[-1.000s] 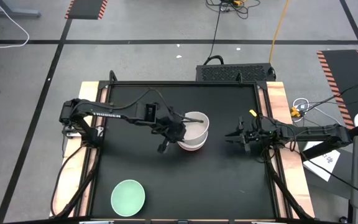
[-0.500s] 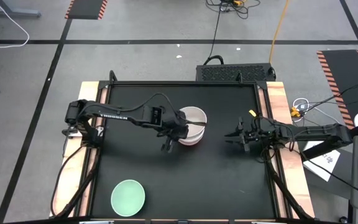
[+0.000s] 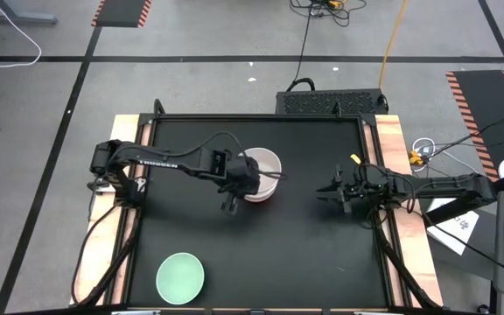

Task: Nest bowls inside each other
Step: Stack the gray bowl on top of the white bowl

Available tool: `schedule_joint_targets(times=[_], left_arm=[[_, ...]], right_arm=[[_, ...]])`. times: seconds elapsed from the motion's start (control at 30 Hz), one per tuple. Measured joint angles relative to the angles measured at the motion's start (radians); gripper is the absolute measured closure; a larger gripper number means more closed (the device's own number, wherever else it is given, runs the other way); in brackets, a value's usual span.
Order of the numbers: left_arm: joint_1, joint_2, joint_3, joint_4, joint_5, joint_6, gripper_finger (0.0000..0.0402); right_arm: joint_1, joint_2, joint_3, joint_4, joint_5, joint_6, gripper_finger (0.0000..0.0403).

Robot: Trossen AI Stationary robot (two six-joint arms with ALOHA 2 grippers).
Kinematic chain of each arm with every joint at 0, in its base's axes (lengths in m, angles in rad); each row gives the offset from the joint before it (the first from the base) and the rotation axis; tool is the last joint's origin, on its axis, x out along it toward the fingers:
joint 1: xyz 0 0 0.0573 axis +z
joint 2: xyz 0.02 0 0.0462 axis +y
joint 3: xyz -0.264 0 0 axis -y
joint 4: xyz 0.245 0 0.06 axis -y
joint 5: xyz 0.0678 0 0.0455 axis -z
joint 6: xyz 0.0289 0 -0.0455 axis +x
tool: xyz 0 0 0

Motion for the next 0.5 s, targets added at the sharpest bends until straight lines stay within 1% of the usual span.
schedule_joint_targets(times=[0.43,0.5], left_arm=[[-0.018,0.0,-0.002,-0.135,-0.002,-0.087,0.0397],[-0.023,0.0,-0.002,-0.149,0.003,-0.087,0.0397]], right_arm=[[0.0,0.0,0.0,0.001,0.002,0.0,0.0289],[0.0,0.0,0.0,0.001,0.018,0.0,0.0289]])
